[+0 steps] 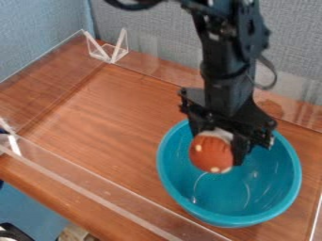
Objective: Put the mushroom in the blue bowl
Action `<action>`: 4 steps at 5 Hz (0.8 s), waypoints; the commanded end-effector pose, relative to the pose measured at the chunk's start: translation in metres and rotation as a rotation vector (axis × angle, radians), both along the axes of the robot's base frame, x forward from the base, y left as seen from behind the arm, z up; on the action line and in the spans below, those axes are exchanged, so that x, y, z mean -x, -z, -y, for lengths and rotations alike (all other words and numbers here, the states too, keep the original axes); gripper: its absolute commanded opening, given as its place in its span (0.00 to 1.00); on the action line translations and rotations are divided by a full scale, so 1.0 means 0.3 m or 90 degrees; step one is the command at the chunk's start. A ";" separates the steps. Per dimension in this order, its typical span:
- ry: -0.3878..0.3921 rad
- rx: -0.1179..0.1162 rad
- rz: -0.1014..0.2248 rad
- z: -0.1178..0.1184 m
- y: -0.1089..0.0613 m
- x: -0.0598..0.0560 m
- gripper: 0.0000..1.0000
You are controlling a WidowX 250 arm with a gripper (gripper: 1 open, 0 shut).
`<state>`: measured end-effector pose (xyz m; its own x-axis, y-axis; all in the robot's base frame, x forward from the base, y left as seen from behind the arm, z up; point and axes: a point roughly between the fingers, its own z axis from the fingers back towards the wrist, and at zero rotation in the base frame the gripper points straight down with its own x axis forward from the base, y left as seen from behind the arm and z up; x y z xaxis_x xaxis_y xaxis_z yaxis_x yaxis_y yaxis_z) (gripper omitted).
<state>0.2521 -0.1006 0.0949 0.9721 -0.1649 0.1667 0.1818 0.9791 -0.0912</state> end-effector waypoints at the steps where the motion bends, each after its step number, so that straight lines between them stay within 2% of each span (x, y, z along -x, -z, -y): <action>1: 0.021 0.009 0.013 0.023 0.014 -0.013 0.00; 4: 0.037 0.010 -0.001 0.040 0.063 -0.011 0.00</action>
<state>0.2537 -0.1100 0.0696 0.9670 -0.2112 0.1423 0.2267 0.9685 -0.1029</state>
